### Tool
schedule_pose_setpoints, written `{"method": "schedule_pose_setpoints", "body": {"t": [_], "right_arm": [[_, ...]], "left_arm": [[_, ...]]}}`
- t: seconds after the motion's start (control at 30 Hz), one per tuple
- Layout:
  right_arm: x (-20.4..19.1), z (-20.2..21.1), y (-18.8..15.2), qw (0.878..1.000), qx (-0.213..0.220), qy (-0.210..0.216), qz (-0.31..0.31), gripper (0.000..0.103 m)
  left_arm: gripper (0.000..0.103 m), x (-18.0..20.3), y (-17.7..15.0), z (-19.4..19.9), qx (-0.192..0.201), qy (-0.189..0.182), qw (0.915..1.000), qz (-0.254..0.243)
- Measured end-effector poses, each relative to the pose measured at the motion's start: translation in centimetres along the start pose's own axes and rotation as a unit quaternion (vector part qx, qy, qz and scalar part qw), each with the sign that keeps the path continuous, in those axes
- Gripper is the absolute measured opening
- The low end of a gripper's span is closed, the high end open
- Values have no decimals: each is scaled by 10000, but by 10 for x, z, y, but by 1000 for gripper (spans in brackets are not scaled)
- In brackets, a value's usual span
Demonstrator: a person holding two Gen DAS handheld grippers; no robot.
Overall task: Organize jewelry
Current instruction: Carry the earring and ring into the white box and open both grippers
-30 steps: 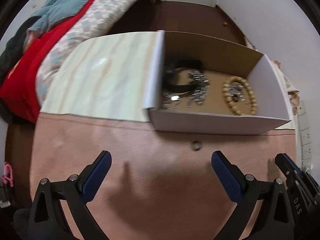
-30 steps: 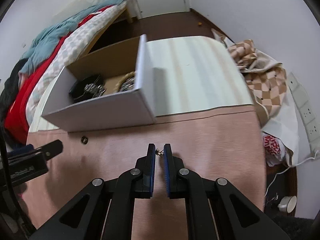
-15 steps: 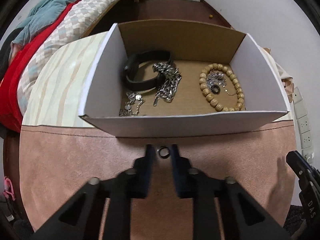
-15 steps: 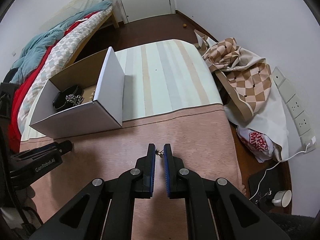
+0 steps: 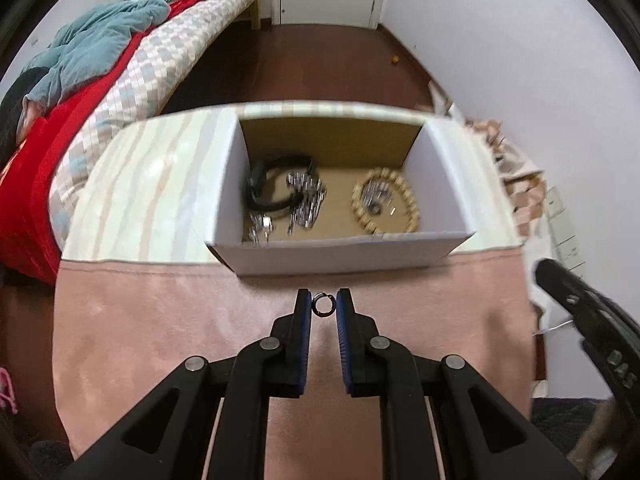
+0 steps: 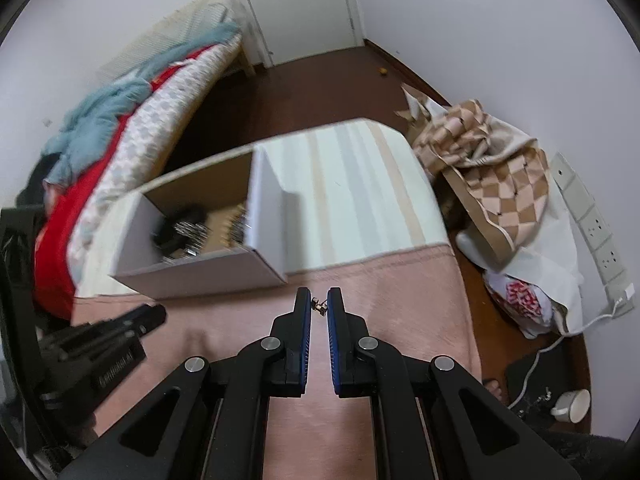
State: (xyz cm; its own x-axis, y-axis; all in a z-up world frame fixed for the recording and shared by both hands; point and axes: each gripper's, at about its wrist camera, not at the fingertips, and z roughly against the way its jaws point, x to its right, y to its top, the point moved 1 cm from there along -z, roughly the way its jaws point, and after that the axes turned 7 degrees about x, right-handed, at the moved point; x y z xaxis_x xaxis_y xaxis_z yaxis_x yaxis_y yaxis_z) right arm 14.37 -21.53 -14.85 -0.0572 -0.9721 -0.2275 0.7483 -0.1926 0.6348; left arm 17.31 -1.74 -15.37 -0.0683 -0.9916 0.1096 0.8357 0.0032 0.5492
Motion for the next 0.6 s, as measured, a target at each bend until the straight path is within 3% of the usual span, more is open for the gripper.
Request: {"method": "schedule_pose_setpoints", "body": {"t": [0.17,0.27,0.6], "right_arm": [[-26,-3,36,9986,-18,516,66,9],[-41,-25,59,9970,-200,738,150,9],[-69,-112,95,9844,-1390,946,509,9]], "left_arm": [[10,-13,52,13,160,-181,9997,86],[10,-21,74,-1,-24,-354,9991,242],[12,-40,112,-47,-690,-317,9958,507]]}}
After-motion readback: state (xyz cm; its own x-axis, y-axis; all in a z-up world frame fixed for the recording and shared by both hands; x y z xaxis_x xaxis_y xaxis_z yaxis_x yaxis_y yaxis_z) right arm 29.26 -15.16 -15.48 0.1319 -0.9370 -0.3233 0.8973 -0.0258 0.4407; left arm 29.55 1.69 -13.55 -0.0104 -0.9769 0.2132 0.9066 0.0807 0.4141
